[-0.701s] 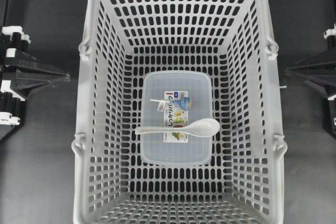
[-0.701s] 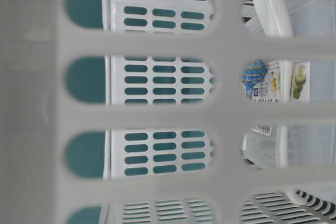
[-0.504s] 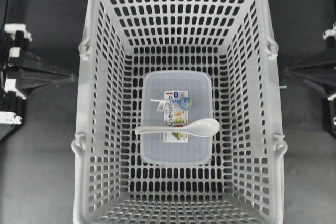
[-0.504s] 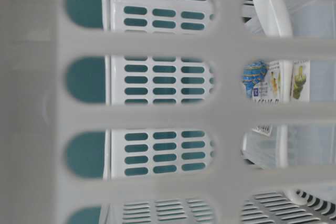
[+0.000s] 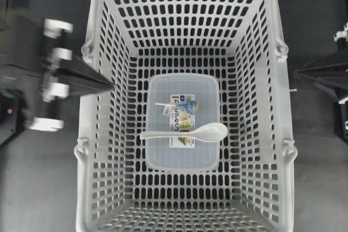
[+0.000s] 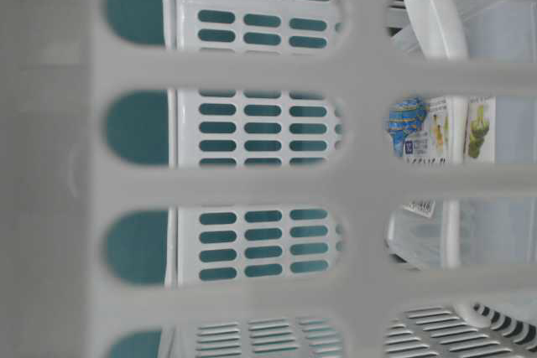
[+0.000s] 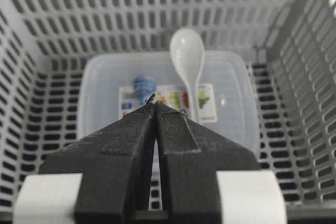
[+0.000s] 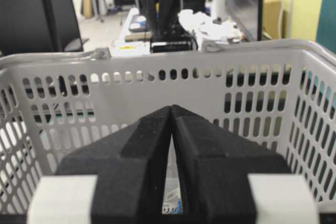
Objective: Pick up the chinese spoon from the shopping basket with the left arm.
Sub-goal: 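Move the left gripper over the basket toward the white spoon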
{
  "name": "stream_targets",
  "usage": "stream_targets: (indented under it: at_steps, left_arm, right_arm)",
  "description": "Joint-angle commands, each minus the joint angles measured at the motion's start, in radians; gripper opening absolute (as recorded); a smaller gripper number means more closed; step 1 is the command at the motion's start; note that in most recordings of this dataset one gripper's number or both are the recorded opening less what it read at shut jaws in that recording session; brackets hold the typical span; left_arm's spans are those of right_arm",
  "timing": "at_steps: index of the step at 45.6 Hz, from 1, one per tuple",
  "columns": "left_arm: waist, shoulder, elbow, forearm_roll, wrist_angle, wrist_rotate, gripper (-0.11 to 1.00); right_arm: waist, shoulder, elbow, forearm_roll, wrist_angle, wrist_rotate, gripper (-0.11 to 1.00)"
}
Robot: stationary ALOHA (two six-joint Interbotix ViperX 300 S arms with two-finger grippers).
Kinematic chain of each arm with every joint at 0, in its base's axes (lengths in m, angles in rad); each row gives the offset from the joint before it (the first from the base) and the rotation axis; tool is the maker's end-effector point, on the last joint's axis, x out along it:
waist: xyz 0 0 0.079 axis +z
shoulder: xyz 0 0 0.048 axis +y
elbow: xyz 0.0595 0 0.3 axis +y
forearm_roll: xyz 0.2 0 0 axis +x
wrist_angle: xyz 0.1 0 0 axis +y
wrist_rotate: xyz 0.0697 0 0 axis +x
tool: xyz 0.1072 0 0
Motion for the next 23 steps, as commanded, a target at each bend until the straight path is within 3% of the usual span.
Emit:
stream_targets:
  at_steps: [1, 11, 18, 23]
  left_arm:
    - [-0.02, 0.1, -0.112, 0.003, 0.052, 0.002, 0.0]
    - [-0.037, 0.314, -0.295, 0.003, 0.21, 0.0, 0.0]
    - [-0.041, 0.419, -0.382, 0.003, 0.264, -0.003, 0.0]
    - [-0.048, 0.472, -0.423, 0.003, 0.264, -0.005, 0.01]
  right_arm:
    - [-0.006, 0.005, -0.009, 0.009, -0.005, 0.002, 0.0]
    - [-0.017, 0.002, -0.008, 0.029, -0.003, 0.002, 0.18]
    - [-0.021, 0.003, -0.008, 0.031, -0.003, 0.002, 0.51]
    - [-0.023, 0.003, -0.008, 0.031, -0.002, 0.0, 0.68]
